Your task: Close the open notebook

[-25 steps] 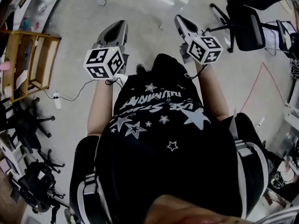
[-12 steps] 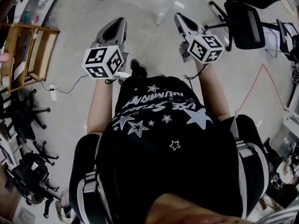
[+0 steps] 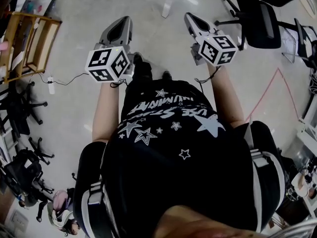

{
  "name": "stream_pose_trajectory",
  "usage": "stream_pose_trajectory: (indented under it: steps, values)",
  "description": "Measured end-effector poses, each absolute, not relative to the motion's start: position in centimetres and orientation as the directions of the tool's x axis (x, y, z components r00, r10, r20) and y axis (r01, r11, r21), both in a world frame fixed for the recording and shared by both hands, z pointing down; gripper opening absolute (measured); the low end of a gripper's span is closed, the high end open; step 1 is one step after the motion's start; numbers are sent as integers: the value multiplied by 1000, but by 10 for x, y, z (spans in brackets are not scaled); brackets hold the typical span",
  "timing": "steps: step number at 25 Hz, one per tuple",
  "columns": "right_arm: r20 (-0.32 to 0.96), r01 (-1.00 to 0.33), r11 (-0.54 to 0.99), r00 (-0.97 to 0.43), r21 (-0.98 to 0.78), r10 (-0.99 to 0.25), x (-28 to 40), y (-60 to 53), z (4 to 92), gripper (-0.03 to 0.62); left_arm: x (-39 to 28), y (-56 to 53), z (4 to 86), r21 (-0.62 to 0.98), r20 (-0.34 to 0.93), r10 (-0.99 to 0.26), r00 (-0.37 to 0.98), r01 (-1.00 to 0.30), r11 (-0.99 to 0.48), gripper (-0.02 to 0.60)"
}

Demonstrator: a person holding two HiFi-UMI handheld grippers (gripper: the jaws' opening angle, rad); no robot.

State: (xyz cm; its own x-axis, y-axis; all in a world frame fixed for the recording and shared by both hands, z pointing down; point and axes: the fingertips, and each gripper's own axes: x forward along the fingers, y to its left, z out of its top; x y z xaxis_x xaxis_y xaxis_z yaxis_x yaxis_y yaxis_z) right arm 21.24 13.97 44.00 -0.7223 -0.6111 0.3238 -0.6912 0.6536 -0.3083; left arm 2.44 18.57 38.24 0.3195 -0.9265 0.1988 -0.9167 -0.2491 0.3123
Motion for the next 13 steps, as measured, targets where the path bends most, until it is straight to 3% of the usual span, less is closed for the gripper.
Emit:
stream_pose_trajectory:
  steps: [13]
  values:
    - [296,-650,700,-759,-295,-580,239,180,431,9,56,243,386,337,191,-940,282,-918,-207,11]
